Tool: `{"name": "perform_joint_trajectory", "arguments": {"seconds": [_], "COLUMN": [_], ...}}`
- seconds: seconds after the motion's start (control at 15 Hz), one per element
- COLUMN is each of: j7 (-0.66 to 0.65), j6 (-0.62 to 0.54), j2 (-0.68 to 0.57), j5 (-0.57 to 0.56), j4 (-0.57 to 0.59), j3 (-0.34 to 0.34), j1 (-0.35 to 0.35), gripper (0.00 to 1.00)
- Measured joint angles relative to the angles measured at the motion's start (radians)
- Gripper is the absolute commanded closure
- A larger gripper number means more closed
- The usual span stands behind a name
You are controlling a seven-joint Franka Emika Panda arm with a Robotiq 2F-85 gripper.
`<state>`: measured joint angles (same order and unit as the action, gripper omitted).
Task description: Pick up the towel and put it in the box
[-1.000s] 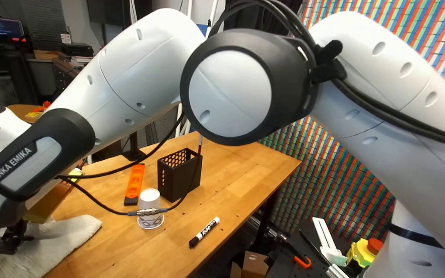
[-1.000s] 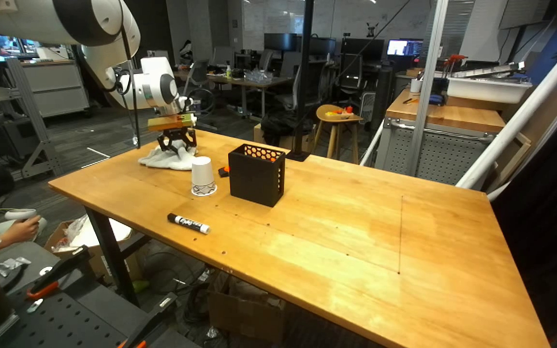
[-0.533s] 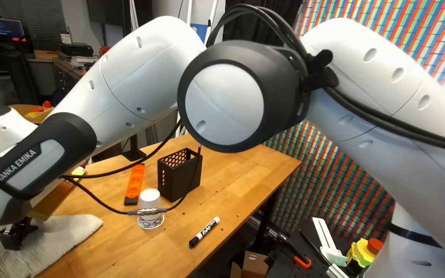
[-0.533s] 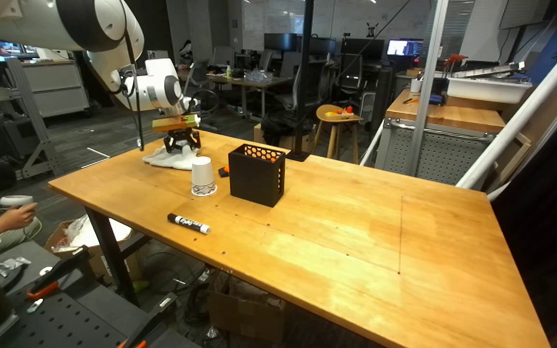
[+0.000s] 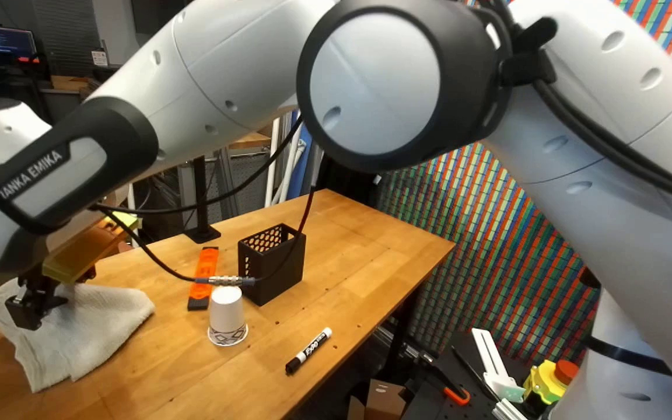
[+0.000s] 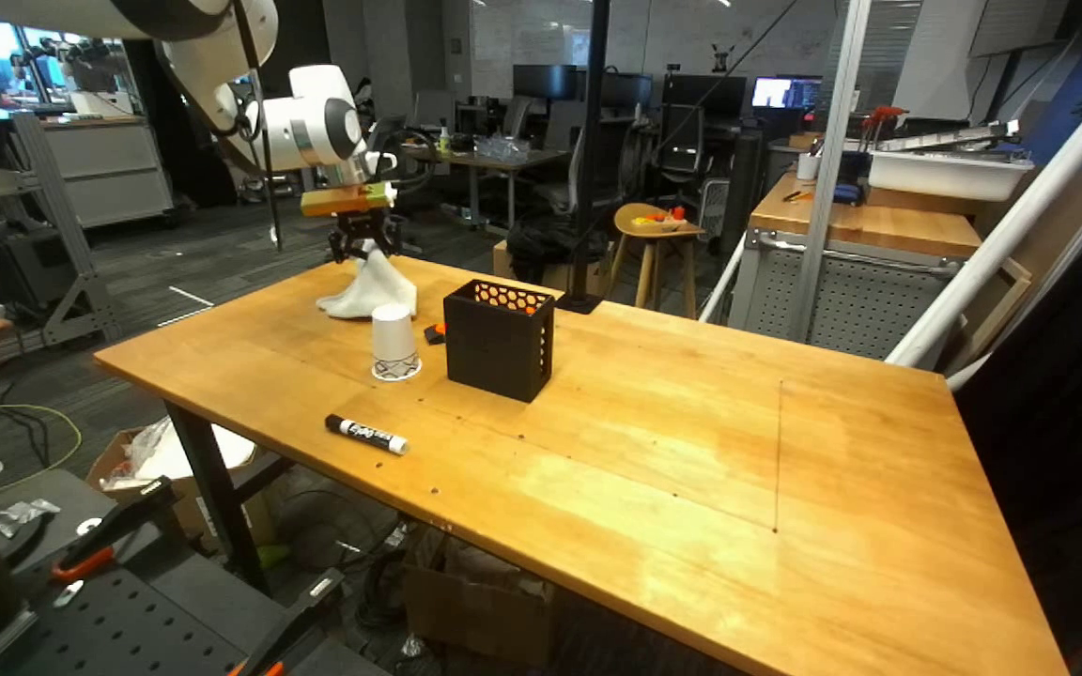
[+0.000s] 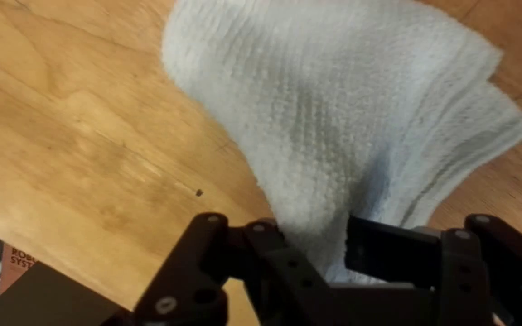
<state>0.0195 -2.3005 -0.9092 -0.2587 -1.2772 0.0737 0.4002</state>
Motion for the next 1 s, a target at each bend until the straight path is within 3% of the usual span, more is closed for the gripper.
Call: {"name": "perform_joint_trajectory", "arguments": {"seconds": [0.53,1.0], "j7": [-0.006,0.033], "j6": [0.229,0.25], "j2": [0.379,0.649], "j5": [0.02,0.03], "j4": [-0.234,-0.467], "j3": [0.022,0.016], "j1": [-0.045,-0.199], "gripper": [1.0,1.0]}}
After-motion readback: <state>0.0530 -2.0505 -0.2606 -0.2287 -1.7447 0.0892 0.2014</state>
